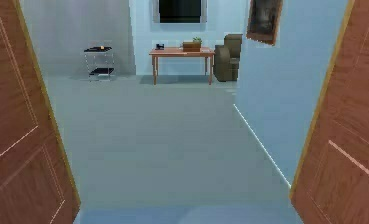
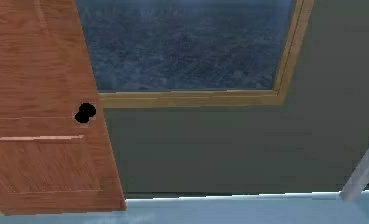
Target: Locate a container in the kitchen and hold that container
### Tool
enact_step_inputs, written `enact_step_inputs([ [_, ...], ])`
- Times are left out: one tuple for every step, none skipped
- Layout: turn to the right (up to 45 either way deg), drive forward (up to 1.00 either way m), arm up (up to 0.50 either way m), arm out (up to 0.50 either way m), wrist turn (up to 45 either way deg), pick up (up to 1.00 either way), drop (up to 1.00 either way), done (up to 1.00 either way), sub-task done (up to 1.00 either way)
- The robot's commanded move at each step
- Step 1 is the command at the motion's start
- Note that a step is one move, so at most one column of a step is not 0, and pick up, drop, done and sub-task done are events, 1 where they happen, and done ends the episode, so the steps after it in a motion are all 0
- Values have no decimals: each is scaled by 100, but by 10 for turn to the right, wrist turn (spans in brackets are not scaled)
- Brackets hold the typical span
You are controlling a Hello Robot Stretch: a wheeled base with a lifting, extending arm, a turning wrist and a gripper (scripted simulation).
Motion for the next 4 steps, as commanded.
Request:
enact_step_inputs([
  [0, 75, 0, 0, 0, 0, 0, 0, 0],
  [-180, 0, 0, 0, 0, 0, 0, 0, 0],
  [0, 85, 0, 0, 0, 0, 0, 0, 0],
  [-270, 0, 0, 0, 0, 0, 0, 0, 0],
])
